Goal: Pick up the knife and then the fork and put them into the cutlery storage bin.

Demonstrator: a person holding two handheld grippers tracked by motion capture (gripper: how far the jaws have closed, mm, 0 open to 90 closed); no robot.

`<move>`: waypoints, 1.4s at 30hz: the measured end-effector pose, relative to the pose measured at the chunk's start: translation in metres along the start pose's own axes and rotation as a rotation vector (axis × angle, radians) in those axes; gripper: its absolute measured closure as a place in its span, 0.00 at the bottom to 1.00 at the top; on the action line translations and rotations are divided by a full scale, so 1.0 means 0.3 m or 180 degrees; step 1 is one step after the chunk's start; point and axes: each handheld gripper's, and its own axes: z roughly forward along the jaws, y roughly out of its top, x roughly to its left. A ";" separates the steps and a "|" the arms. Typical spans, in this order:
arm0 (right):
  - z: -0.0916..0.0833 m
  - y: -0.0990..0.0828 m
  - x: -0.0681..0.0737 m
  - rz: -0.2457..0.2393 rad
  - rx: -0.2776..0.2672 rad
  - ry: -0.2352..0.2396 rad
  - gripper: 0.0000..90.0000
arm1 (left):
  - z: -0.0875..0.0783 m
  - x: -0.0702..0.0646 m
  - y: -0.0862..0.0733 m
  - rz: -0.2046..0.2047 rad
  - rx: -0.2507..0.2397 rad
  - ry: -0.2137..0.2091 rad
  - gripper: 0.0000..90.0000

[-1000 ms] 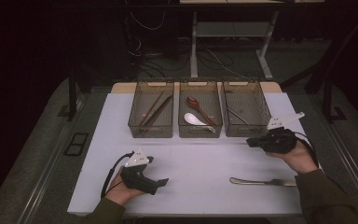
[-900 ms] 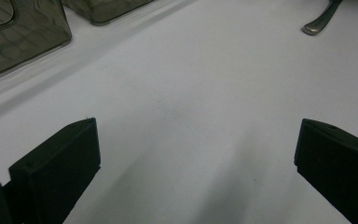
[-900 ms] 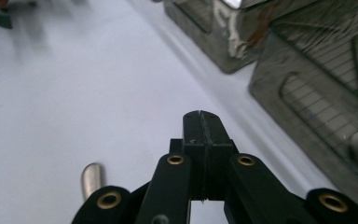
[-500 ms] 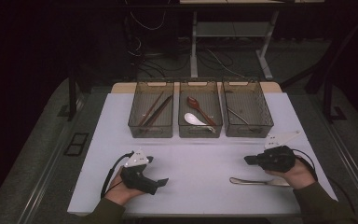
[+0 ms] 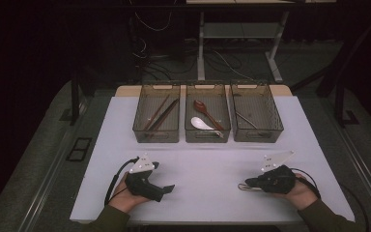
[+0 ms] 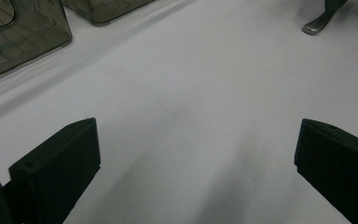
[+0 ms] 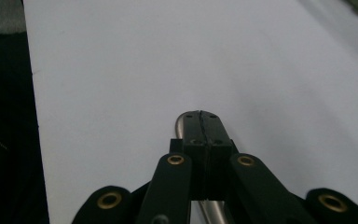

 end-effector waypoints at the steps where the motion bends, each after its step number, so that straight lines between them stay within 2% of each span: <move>1: 0.007 0.001 0.005 0.0000 0.0032 0.0015 1.00 | 0.000 0.000 0.000 -0.0001 -0.0002 -0.0002 0.00; 7: 0.034 0.005 0.019 -0.0074 0.0104 0.0028 1.00 | 0.000 0.000 0.000 0.0001 0.0000 -0.0001 0.00; 12: 0.044 0.009 0.026 -0.0074 0.0099 0.0078 1.00 | 0.000 0.000 0.000 0.0007 0.0003 -0.0002 0.00; 16: 0.053 0.010 0.027 -0.0200 0.0146 0.0089 1.00 | 0.000 0.000 0.000 0.0008 0.0005 -0.0002 0.00; 18: 0.057 0.013 0.033 -0.0156 0.0143 0.0108 1.00 | 0.001 0.000 0.000 0.0008 0.0006 -0.0001 0.00; 23: 0.059 0.014 0.028 -0.0257 0.0141 0.0011 1.00 | 0.001 0.000 0.000 0.0012 0.0006 -0.0004 0.00; 27: 0.061 0.016 0.024 -0.0221 0.0124 -0.0015 1.00 | 0.001 -0.001 0.000 0.0017 0.0008 -0.0006 0.00; 29: 0.062 0.018 0.014 -0.0240 0.0118 -0.0054 1.00 | 0.001 -0.001 0.000 0.0016 0.0011 -0.0006 0.00; 42: 0.065 0.030 -0.046 -0.0087 0.0094 -0.0251 1.00 | 0.002 -0.001 0.000 0.0016 0.0013 -0.0008 0.00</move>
